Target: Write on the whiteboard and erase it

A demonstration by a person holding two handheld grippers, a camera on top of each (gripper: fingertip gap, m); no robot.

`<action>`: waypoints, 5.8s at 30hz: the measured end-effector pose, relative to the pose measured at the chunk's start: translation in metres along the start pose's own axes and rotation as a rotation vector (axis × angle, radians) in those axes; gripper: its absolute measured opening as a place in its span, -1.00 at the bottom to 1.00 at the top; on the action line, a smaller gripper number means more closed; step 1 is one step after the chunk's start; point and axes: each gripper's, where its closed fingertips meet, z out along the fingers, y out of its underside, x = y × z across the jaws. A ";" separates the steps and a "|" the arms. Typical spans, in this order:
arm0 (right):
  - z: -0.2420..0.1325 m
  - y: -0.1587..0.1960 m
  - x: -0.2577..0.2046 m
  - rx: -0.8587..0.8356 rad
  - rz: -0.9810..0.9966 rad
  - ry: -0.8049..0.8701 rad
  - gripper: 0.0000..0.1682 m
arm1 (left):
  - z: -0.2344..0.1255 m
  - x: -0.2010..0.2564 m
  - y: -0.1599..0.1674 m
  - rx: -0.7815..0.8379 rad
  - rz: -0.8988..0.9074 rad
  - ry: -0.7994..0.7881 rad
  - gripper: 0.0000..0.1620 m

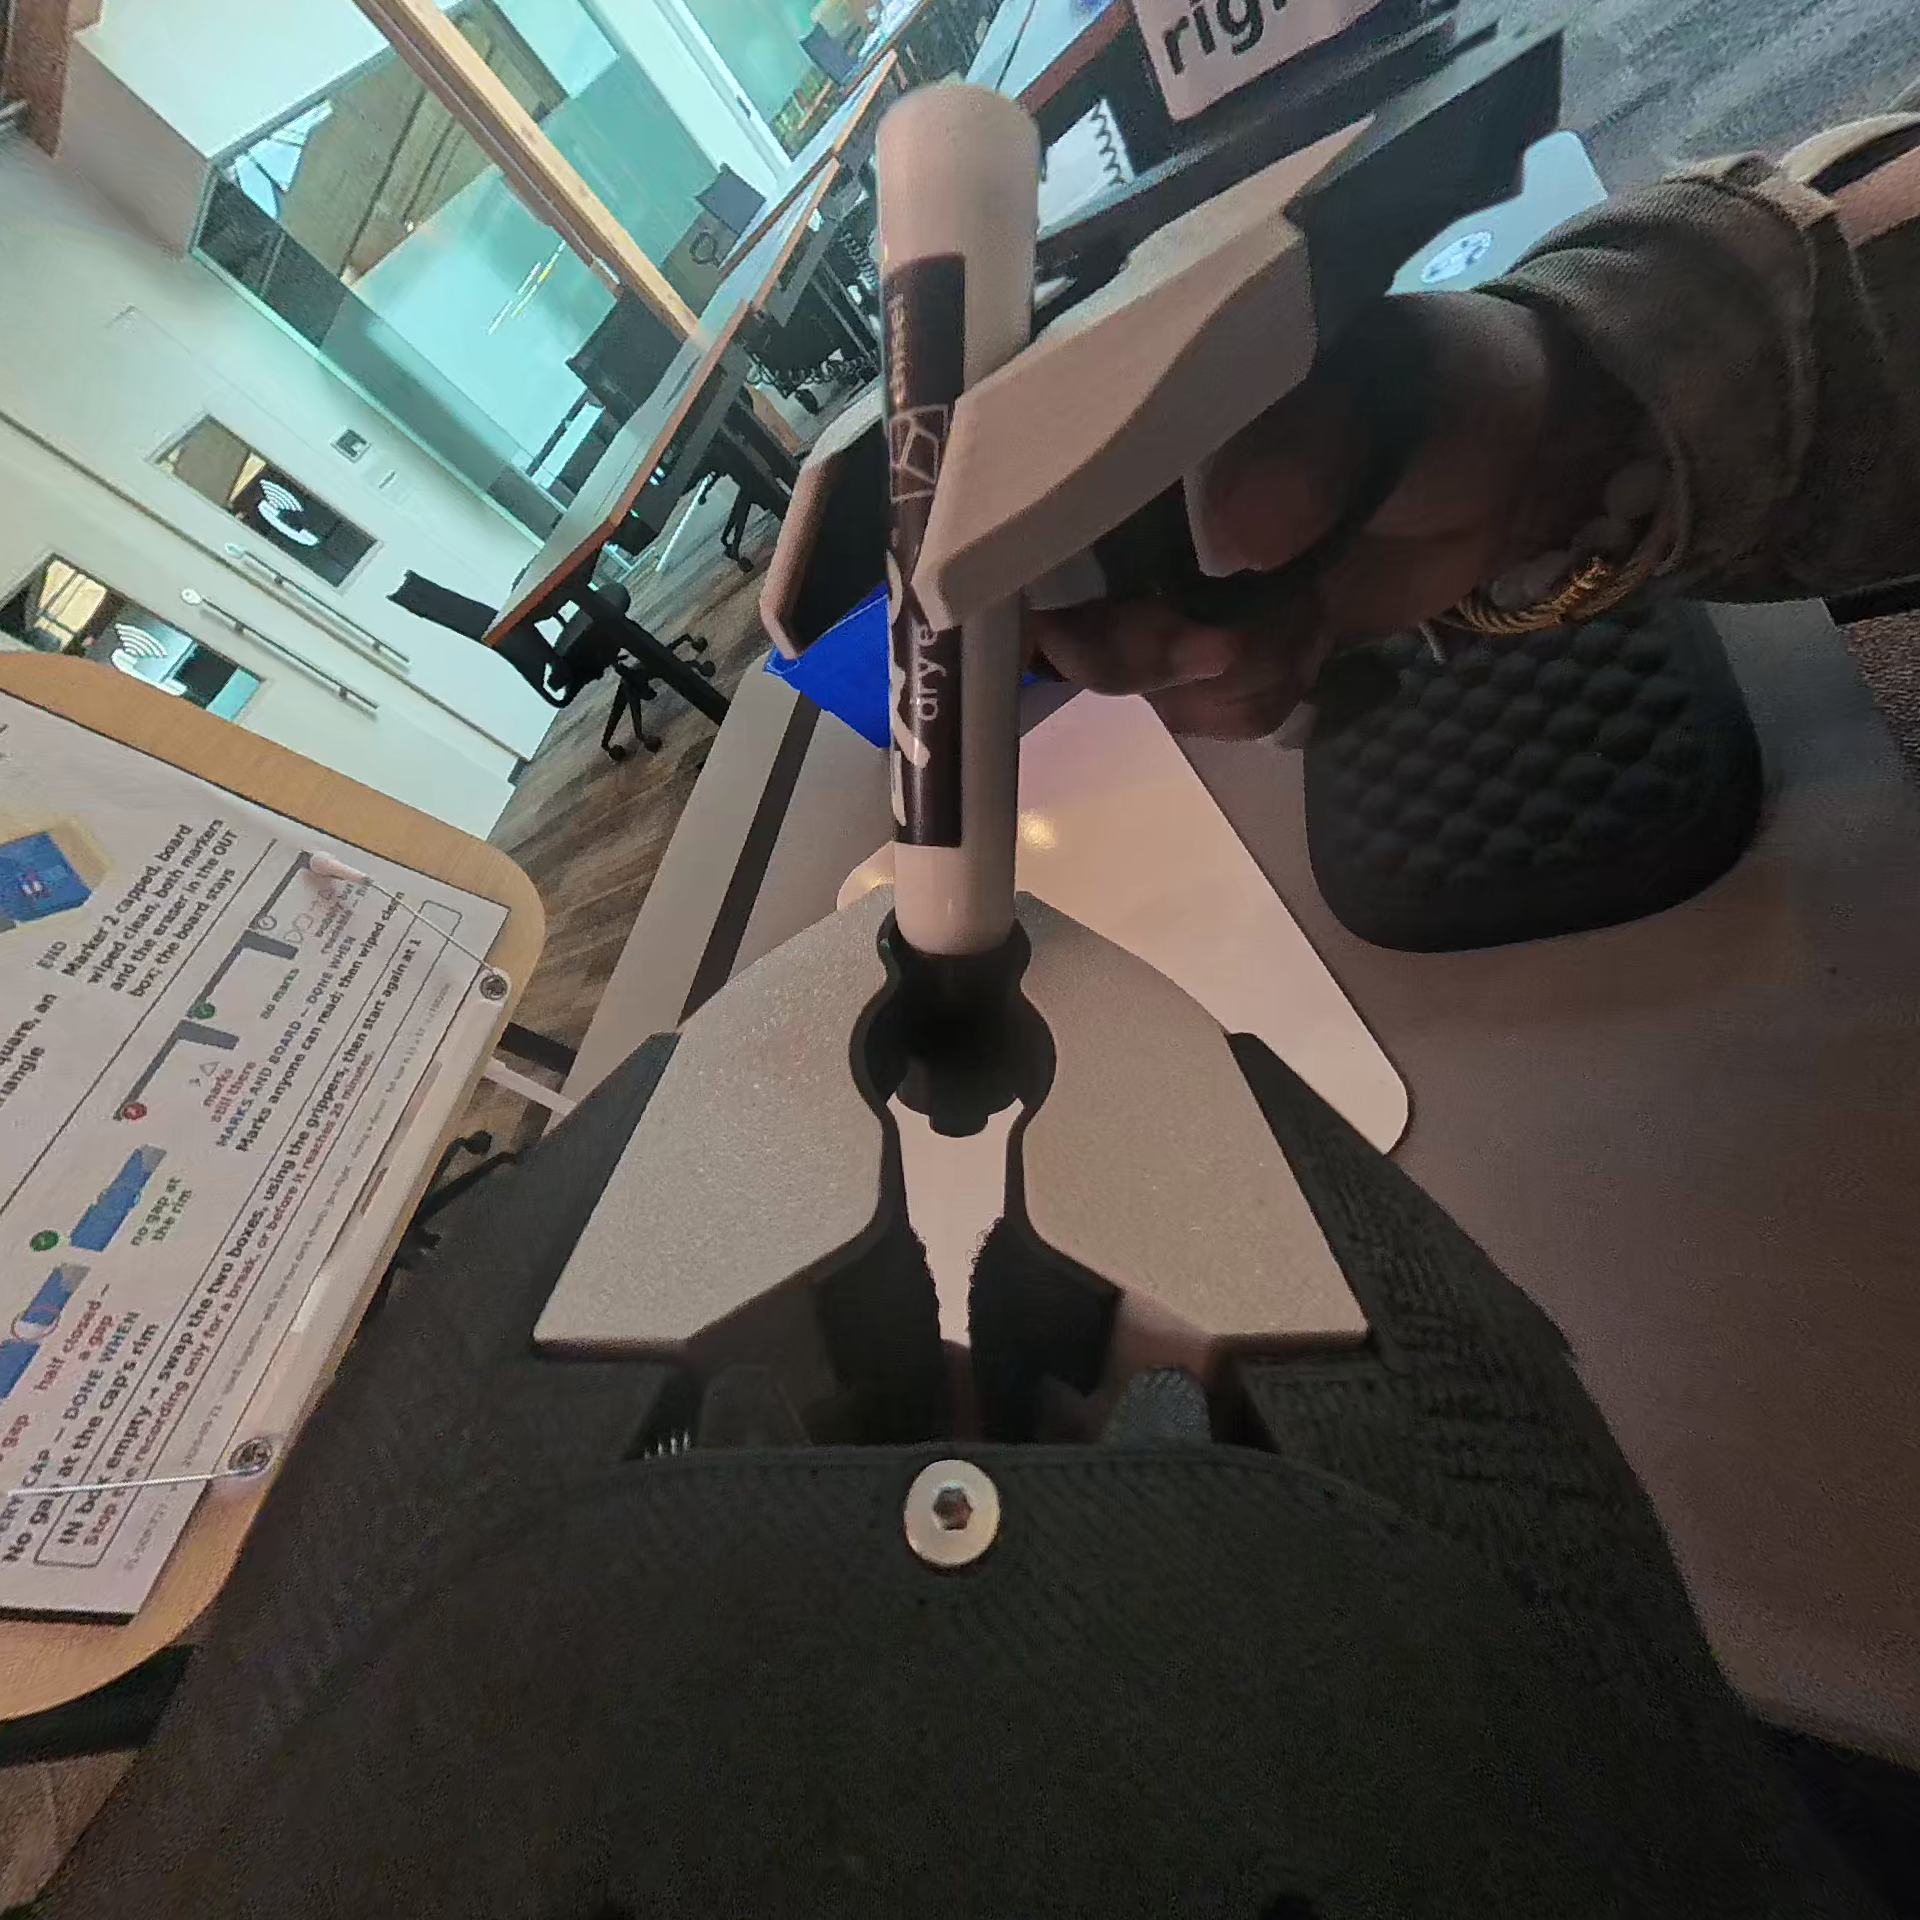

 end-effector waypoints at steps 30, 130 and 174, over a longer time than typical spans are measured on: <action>-0.106 -0.110 0.036 0.196 -0.250 0.243 -0.78 | -0.009 -0.045 0.055 -0.082 -0.182 -0.026 -0.84; -0.037 0.221 0.146 -0.848 0.194 0.443 -0.78 | 0.065 0.012 0.210 -0.392 -0.667 0.294 -0.83; -0.104 0.209 0.189 -0.899 0.186 0.638 -0.77 | 0.064 0.012 0.210 -0.388 -0.665 0.297 -0.83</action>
